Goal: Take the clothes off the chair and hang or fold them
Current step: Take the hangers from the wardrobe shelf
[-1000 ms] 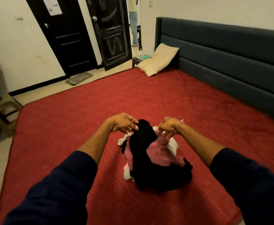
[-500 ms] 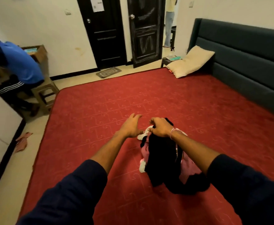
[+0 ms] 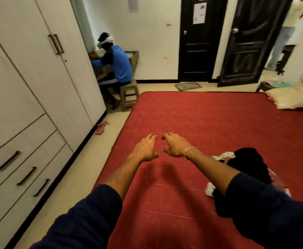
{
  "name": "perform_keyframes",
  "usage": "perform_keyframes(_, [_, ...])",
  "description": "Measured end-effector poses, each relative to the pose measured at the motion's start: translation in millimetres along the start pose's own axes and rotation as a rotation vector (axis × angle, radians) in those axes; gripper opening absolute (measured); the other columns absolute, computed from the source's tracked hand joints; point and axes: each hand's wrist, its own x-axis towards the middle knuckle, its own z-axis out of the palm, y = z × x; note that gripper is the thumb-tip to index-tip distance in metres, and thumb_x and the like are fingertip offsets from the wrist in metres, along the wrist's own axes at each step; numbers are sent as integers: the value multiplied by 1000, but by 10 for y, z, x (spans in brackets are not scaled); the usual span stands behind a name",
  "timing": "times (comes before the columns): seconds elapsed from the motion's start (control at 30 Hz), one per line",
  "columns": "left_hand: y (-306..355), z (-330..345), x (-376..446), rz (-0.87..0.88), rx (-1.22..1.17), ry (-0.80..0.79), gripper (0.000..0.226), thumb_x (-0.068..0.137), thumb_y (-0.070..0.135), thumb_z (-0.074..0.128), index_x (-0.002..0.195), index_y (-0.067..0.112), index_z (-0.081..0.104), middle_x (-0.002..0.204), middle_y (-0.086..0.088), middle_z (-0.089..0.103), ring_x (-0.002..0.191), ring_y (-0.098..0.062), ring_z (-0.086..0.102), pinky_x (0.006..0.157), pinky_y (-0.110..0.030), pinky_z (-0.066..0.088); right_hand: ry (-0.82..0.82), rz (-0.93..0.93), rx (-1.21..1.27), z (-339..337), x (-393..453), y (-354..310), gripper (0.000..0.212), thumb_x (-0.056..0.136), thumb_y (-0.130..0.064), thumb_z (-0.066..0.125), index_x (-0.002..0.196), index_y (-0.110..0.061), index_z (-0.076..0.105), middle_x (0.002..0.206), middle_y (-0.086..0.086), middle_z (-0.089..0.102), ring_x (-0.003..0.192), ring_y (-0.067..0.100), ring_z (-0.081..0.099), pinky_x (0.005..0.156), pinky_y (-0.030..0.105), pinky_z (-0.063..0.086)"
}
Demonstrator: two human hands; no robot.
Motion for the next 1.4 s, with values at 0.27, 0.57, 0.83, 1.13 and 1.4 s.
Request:
perform_keyframes(0.27, [-1396, -378, -1401, -208, -17, 116, 91, 81, 40, 76, 153, 14, 28, 157, -8, 33, 139, -29, 40, 109, -47, 41, -26, -224, -28, 331, 62, -1818, 63, 92, -37, 68, 145, -15, 42, 142, 13, 49, 128, 33, 50, 100, 46, 47])
perform_keyframes(0.57, [-2692, -724, -3171, -491, 3, 225, 83, 86, 42, 73, 152, 13, 30, 155, -8, 37, 140, -28, 39, 109, -46, 41, -53, -497, -32, 830, -56, -3952, 65, 93, -36, 66, 148, -14, 40, 146, 10, 48, 130, 30, 50, 103, 43, 46])
perform_keyframes(0.83, [-3610, -875, -4616, -735, -3, 281, 86, 85, 44, 72, 153, 14, 29, 157, -7, 35, 140, -27, 39, 110, -44, 41, -91, -711, -50, 1217, -360, -5626, 67, 92, -34, 67, 149, -15, 38, 150, 12, 44, 133, 31, 47, 105, 44, 46])
perform_keyframes(1.13, [-4186, -819, -5834, -992, -55, 328, 85, 88, 41, 72, 155, 14, 27, 160, -8, 32, 143, -28, 36, 113, -44, 38, -174, -922, -87, 1638, -684, -6938, 67, 92, -35, 68, 149, -14, 39, 150, 11, 46, 134, 30, 47, 108, 44, 45])
perform_keyframes(1.4, [-4708, -859, -6817, -1193, -113, 363, 86, 89, 42, 71, 156, 15, 25, 161, -8, 29, 144, -29, 35, 114, -43, 37, -267, -1105, -119, 2008, -918, -8130, 66, 93, -36, 68, 148, -15, 39, 148, 13, 45, 133, 31, 47, 106, 44, 45])
